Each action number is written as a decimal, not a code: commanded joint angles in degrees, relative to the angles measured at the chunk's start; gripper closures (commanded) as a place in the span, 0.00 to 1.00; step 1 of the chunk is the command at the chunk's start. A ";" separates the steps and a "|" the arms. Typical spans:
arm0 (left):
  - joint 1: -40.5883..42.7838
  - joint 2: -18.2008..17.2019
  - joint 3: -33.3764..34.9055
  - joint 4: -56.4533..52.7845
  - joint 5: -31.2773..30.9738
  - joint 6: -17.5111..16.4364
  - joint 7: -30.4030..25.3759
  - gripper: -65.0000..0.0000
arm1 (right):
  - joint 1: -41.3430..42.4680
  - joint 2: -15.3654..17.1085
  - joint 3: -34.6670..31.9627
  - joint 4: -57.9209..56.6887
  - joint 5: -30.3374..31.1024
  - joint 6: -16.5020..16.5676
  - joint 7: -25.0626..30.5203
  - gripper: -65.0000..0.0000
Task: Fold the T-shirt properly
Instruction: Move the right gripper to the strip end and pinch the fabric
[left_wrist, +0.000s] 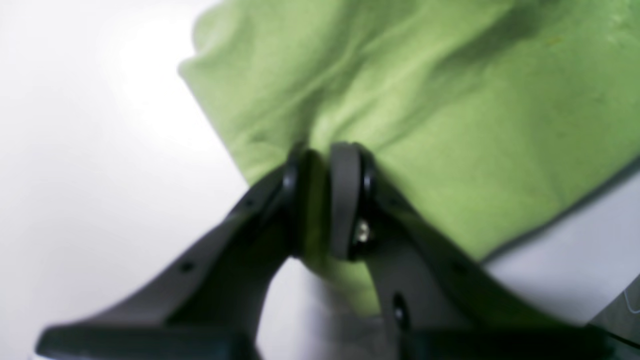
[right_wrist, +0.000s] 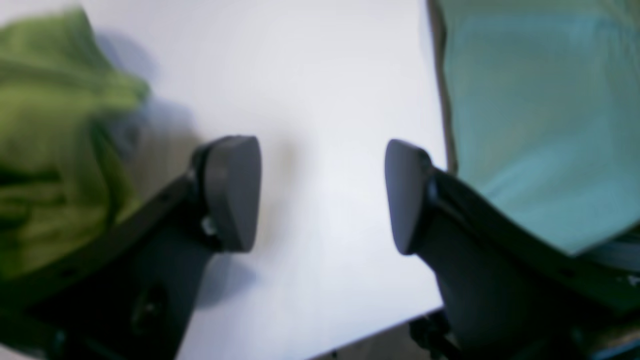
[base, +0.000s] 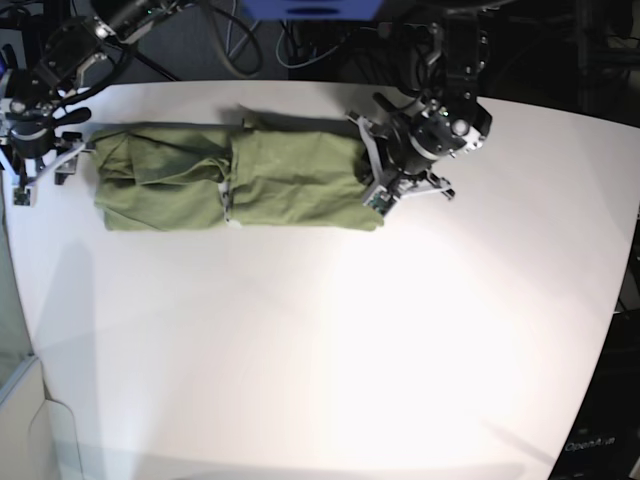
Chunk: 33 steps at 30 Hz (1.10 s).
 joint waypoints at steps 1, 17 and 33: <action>1.39 -0.22 -0.12 -0.95 3.56 -0.89 7.10 0.88 | 0.78 0.33 -0.19 2.19 1.36 -0.47 0.81 0.40; 0.95 -0.13 0.06 -0.95 3.56 -0.89 7.19 0.88 | -1.42 -2.13 -7.31 9.31 1.80 -0.47 -2.36 0.41; 0.95 -0.22 -0.03 -0.95 3.74 -0.89 7.28 0.88 | 7.11 0.77 -9.15 9.23 4.26 -0.47 -32.25 0.31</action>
